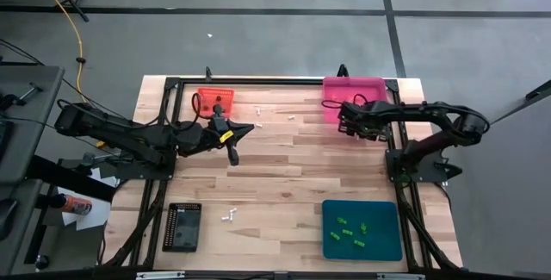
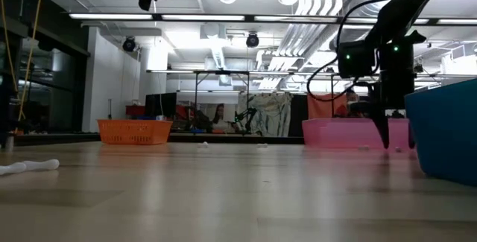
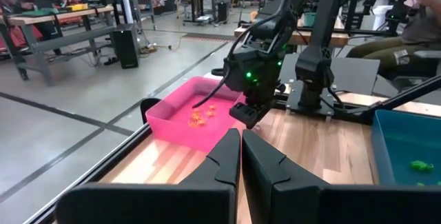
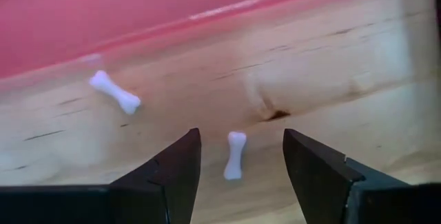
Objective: Sort Halloween decoration
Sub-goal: Put the white bone toy into the black bin
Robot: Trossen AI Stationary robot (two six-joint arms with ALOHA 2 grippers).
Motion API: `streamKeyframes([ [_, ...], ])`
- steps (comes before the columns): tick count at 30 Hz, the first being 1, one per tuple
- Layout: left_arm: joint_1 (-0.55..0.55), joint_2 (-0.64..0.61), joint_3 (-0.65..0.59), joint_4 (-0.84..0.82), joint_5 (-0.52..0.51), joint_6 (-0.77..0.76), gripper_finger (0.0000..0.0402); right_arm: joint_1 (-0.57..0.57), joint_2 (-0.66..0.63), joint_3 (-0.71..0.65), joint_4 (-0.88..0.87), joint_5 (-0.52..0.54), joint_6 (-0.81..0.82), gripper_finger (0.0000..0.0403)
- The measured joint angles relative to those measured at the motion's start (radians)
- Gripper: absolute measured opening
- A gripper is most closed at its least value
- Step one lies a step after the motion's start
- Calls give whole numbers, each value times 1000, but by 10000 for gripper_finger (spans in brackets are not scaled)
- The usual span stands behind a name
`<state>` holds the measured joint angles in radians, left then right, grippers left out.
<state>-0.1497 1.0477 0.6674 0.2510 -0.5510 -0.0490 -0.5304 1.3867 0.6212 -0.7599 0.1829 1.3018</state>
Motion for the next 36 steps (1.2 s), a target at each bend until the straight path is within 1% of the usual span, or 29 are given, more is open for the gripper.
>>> streamKeyframes([
  [7, 0, 0, 0, 0, 0, 0, 3, 2, 45, 4, 16, -27, 14, 197],
  [10, 0, 0, 0, 0, 0, 0, 3, 8, 46, 4, 8, -26, 35, 182],
  [13, 0, 0, 0, 0, -1, 1, 3, 9, 47, 3, 4, -30, 36, 148],
  [19, 0, 0, 0, 0, -18, 1, 3, 13, 47, 2, -8, -37, 34, 63],
  [22, 0, 0, 0, 0, -19, 1, 3, 24, 47, 1, -11, -35, 34, 31],
  [24, 0, 0, 0, 0, -19, 1, 3, 35, 48, 1, -13, -28, 38, 17],
  [28, 0, 0, 0, 0, -19, 1, 3, 54, 48, 0, -14, -18, 45, 6],
  [36, 0, 0, 0, 0, -19, 1, 3, 85, 49, 0, -13, -7, 60, 8],
])
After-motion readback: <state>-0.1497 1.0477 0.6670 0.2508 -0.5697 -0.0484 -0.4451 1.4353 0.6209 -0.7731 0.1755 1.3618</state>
